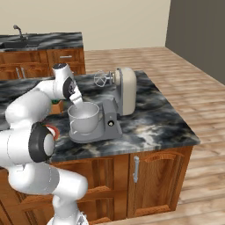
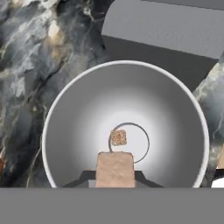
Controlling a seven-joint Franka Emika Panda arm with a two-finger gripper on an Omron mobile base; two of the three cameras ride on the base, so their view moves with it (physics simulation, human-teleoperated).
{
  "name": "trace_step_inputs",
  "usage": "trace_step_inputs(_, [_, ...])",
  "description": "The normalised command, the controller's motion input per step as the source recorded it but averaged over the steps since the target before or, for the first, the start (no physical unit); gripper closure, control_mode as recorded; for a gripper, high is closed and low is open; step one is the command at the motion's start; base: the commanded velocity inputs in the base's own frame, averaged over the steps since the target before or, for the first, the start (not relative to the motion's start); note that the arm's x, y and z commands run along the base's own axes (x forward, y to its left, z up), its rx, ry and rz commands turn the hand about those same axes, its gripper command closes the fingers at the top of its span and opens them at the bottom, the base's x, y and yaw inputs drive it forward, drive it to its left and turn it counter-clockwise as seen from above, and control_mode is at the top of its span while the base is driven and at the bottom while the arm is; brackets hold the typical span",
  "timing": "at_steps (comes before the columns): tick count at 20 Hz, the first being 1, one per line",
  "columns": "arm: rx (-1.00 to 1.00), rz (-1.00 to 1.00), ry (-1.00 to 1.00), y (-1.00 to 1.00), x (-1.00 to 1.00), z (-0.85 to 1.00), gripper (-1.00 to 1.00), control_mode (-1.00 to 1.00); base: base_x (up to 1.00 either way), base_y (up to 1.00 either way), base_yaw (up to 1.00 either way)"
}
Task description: Add butter and sugar cubes to the stand mixer bowl and then turn on the stand mixer to begin making frosting.
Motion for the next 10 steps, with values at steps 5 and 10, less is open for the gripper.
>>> trace_step_inputs(5, [-0.17,0.02,0.14,-0.02,0.55,-0.59,1.00,-1.00,0.00,0.00,0.00])
trace_step_inputs(10, [-0.18,0.00,0.08,0.00,0.49,-0.59,1.00,-1.00,0.00,0.00,0.00])
